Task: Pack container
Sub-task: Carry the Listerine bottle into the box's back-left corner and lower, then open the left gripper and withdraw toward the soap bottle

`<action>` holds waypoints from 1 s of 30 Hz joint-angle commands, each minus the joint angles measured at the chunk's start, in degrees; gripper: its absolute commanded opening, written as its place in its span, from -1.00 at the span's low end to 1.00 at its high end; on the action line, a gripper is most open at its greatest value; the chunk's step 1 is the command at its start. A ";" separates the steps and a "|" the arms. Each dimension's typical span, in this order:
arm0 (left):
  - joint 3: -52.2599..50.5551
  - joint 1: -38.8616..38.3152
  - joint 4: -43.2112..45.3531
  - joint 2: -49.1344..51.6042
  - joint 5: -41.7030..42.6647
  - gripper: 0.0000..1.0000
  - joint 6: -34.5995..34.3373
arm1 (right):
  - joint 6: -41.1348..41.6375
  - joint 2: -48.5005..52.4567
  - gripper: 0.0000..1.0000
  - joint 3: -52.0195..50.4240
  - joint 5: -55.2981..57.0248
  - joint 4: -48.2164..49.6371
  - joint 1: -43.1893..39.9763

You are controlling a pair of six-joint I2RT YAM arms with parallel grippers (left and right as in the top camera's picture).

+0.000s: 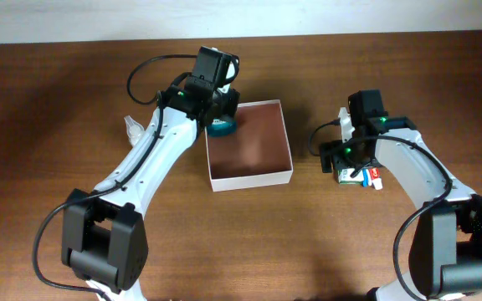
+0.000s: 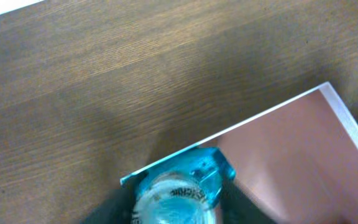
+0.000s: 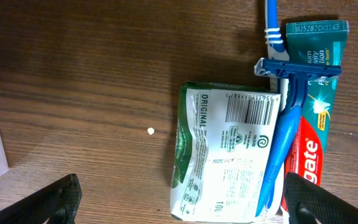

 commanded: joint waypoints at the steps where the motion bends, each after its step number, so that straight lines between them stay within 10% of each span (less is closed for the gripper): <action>1: 1.70 -0.02 0.24 -0.33 -0.76 0.15 0.94 | -0.22 0.09 0.97 0.96 -0.11 0.00 0.28; 17: 8.59 1.92 -6.58 -7.19 -4.68 0.22 0.87 | -0.20 0.09 0.97 0.96 -0.11 -0.02 0.28; 30: 8.17 14.56 -32.50 -12.72 -18.10 0.53 -22.86 | -0.22 0.09 0.97 0.96 -0.11 -0.02 0.28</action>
